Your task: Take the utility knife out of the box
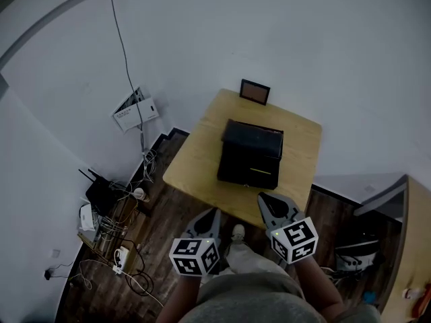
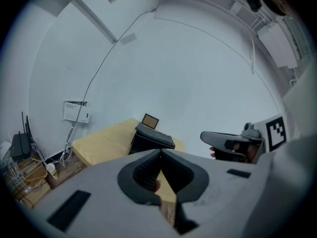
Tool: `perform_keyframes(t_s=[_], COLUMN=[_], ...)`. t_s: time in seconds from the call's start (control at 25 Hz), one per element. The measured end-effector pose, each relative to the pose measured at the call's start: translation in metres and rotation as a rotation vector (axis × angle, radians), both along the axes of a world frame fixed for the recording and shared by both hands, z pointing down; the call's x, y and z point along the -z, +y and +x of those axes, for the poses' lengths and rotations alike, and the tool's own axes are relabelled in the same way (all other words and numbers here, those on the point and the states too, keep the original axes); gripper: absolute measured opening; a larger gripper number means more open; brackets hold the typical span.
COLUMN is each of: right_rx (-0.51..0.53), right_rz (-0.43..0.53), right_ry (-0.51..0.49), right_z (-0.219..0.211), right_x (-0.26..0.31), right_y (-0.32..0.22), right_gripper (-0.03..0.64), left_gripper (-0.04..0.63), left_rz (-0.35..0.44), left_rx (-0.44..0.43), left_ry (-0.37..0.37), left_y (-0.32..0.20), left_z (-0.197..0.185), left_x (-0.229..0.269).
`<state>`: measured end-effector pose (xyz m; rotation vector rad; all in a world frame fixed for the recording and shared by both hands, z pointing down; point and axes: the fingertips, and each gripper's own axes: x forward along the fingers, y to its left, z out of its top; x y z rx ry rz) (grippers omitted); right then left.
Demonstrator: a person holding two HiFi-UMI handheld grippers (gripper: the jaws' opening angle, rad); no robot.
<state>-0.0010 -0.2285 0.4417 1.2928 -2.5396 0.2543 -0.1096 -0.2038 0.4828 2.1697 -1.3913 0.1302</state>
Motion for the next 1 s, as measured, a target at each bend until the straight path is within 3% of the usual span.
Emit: perform_keyframes(t_s=[0.6,1.0], right_rx=[0.004,0.116], right_rz=[-0.062,-0.170], right_ry=[0.109,0.266], right_z=[0.035,0.028], right_x=[-0.028,-0.095], right_y=[-0.122,-0.165], right_gripper=[0.000,0.002], left_gripper=[0.005,0.005], left_rz=[-0.057,-0.102], left_rx=[-0.017,-0.024], left_ry=[0.003,0.010], left_y=[-0.102,-0.138], left_z=[0.019,0.026], left_x=[-0.010,-0.028])
